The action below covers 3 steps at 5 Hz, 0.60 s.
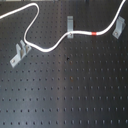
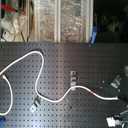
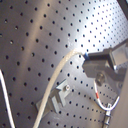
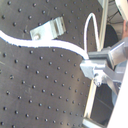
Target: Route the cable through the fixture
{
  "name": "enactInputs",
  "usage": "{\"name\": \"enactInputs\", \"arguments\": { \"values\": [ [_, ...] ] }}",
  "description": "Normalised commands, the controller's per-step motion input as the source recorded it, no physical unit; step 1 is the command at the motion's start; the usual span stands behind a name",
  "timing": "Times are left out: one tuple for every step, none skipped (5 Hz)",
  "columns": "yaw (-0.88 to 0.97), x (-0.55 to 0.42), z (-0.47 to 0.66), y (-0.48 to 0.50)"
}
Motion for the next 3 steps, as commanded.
{"name": "enactInputs", "arguments": {
  "values": [
    [0.00, -0.001, 0.02, 0.000],
    [0.00, 0.000, 0.01, 0.000],
    [0.00, 0.014, 0.00, 0.031]
  ]
}}
